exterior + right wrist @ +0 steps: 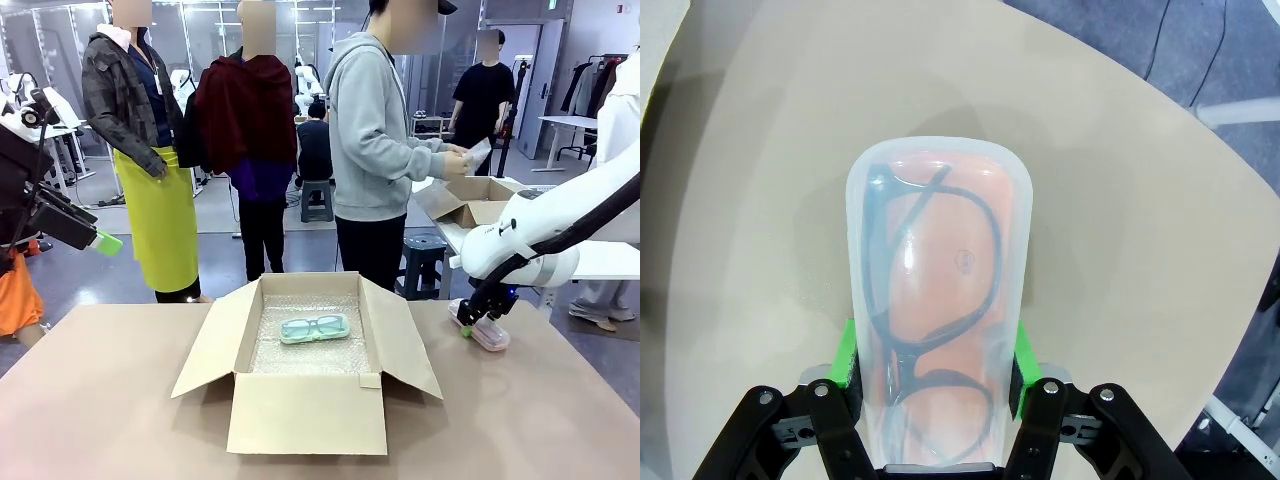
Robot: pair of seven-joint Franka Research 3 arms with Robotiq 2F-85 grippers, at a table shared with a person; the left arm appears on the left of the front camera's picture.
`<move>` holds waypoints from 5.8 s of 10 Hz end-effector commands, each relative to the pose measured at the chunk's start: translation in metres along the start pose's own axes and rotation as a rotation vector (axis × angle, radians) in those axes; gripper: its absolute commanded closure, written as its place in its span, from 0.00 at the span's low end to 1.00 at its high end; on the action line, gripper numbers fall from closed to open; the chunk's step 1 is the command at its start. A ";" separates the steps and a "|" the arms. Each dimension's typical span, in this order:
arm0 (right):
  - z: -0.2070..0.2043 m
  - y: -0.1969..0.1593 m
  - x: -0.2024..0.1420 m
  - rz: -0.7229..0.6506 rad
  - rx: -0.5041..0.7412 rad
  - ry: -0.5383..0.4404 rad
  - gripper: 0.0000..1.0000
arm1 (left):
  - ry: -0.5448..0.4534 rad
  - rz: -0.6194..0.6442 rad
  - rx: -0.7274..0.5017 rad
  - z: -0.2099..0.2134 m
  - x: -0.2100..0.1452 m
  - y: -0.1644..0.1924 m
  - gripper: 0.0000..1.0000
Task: Pack the glasses set securely to prepare it for shipping.
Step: Put the Glasses case from the right side of the table into the Package Box, then position the Package Box on the left side of the table.
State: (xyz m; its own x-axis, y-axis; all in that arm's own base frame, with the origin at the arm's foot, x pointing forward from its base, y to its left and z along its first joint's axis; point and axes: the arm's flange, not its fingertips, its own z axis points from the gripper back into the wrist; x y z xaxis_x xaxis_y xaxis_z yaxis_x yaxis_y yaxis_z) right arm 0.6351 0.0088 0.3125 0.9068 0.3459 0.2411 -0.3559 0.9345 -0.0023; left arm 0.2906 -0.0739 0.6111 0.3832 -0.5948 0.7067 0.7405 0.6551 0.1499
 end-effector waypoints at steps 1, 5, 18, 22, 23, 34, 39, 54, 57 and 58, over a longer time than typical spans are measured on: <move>0.000 0.000 0.000 -0.002 -0.011 0.005 0.71 | -0.003 0.000 -0.001 0.001 -0.001 0.000 0.00; 0.000 0.000 0.000 0.000 -0.001 0.000 0.36 | -0.003 0.000 -0.001 0.001 -0.001 0.000 0.00; 0.167 0.117 -0.035 0.631 -0.043 0.106 0.36 | -0.003 0.000 -0.001 0.001 -0.001 0.000 0.00; 0.182 0.204 -0.008 0.800 0.010 0.120 0.36 | -0.003 0.000 -0.001 0.001 -0.001 0.000 0.00; 0.181 0.225 0.001 0.821 0.027 0.138 0.36 | -0.003 0.000 -0.001 0.001 -0.001 0.000 0.00; 0.070 0.377 0.067 0.933 0.199 0.194 0.36 | -0.003 0.000 -0.001 0.001 -0.001 0.000 0.00; 0.016 0.380 0.062 0.931 0.195 0.223 0.36 | -0.003 0.000 -0.001 0.001 -0.001 0.000 0.00; 0.008 0.379 0.062 0.951 0.180 0.225 0.00 | -0.003 0.000 -0.001 0.001 -0.001 0.000 0.00; 0.008 0.379 0.062 0.951 0.180 0.225 0.00 | -0.003 0.000 -0.001 0.001 -0.001 0.000 0.00; 0.008 0.379 0.062 0.951 0.180 0.225 0.00 | -0.003 0.000 -0.001 0.001 -0.001 0.000 0.00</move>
State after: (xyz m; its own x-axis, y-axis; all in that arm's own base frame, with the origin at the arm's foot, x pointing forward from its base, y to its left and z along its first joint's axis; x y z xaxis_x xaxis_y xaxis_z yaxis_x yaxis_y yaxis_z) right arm 0.5561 0.3819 0.3336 0.2465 0.9689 0.0195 -0.9682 0.2453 0.0492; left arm 0.2906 -0.0739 0.6112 0.3831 -0.5948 0.7068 0.7405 0.6551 0.1500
